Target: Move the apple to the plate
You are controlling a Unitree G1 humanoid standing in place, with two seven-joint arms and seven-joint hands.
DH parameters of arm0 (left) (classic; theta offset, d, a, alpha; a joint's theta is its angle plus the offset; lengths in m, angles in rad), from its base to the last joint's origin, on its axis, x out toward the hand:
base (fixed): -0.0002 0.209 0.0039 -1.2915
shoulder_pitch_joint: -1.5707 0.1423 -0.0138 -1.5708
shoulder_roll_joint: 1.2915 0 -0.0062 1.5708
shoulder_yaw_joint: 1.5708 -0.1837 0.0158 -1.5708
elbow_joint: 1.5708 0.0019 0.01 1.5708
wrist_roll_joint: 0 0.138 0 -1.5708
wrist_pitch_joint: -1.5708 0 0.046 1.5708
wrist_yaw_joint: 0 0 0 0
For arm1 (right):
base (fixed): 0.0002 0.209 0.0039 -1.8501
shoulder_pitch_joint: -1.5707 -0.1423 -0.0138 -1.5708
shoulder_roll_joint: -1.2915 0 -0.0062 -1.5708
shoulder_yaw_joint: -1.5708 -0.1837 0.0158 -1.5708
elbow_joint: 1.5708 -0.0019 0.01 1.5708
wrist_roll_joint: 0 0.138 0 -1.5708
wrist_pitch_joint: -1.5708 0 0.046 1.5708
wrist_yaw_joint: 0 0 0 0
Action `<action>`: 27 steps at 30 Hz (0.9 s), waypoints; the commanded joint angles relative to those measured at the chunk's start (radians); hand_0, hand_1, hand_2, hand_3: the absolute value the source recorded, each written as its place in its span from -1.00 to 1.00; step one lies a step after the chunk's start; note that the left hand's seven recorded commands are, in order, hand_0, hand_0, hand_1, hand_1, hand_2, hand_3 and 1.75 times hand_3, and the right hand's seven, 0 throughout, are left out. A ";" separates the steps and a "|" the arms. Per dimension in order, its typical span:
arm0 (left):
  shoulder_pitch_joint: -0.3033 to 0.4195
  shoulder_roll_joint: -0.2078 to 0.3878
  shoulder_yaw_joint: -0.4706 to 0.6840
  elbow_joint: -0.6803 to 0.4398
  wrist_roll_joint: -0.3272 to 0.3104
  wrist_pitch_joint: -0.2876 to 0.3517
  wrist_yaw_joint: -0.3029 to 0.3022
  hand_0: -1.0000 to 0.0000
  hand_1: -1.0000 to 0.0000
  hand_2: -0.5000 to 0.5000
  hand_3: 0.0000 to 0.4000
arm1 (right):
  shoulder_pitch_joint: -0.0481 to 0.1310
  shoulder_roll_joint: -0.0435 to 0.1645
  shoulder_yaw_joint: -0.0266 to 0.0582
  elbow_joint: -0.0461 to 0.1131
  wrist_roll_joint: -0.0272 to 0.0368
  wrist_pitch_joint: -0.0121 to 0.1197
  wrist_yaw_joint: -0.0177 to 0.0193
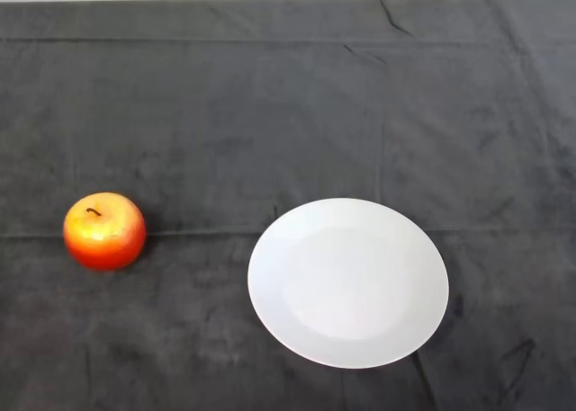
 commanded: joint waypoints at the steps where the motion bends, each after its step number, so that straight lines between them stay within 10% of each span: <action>1: -0.044 -0.011 -0.006 -0.022 -0.015 -0.027 -0.029 1.00 1.00 0.00 -1.00 | -0.011 -0.021 -0.0148 -0.001 0.0167 -0.004 0.0045; 27: -0.099 -0.146 -0.126 -0.100 0.071 -0.046 -0.185 1.00 1.00 0.00 -1.00 | -0.010 -0.020 -0.0149 -0.004 0.0167 -0.004 0.0034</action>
